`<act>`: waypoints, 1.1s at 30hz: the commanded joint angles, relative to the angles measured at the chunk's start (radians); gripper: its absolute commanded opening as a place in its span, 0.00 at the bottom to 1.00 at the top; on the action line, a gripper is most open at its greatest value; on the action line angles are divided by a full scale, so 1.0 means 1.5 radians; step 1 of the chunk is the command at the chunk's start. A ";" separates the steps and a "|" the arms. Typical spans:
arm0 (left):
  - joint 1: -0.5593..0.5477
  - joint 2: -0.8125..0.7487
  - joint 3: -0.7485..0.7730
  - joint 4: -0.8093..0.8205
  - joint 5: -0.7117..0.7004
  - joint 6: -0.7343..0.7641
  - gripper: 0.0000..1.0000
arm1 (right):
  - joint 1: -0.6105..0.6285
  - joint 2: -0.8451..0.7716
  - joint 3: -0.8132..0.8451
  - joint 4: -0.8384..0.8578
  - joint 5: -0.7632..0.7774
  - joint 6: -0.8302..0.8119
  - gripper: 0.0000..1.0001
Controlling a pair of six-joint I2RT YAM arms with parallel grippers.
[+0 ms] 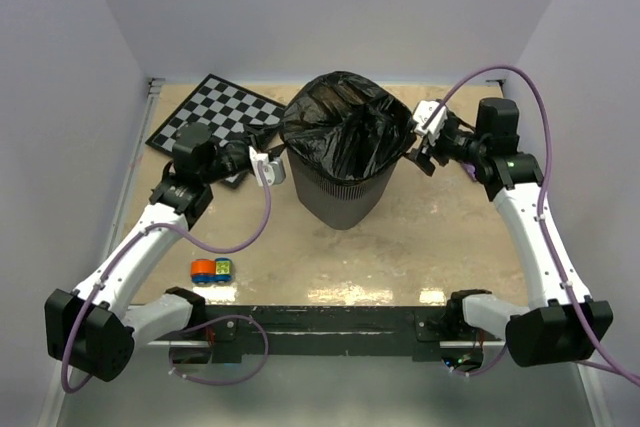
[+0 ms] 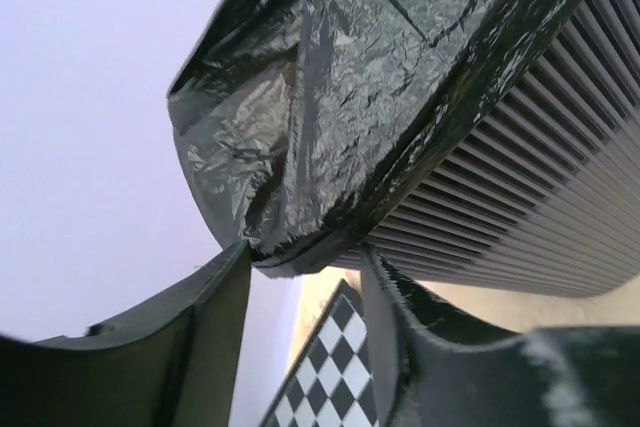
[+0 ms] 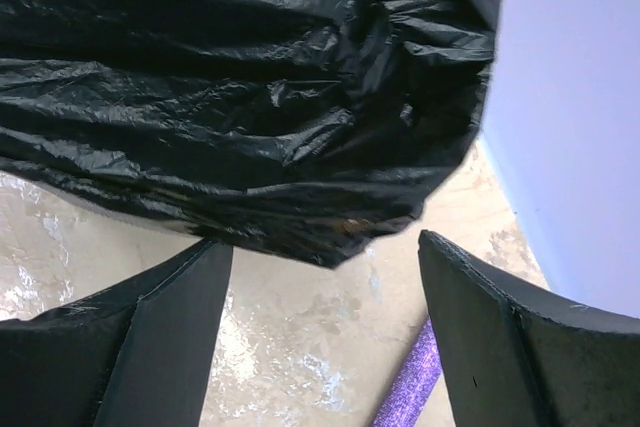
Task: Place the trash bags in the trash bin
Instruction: Place the trash bag in the bin.
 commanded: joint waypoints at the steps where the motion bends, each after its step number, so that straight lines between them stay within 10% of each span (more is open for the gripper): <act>1: -0.023 0.005 -0.019 0.116 -0.010 0.017 0.45 | 0.021 0.009 0.028 0.010 0.006 -0.039 0.79; 5: -0.027 0.008 -0.049 0.188 -0.052 -0.022 0.27 | 0.060 0.009 0.016 0.039 0.016 -0.028 0.71; 14: -0.027 0.051 -0.052 0.235 -0.133 -0.167 0.00 | 0.093 0.006 -0.017 0.056 0.054 0.001 0.00; 33: -0.028 0.095 -0.170 0.371 -0.162 -0.293 0.00 | 0.093 -0.022 -0.171 0.119 0.094 -0.018 0.00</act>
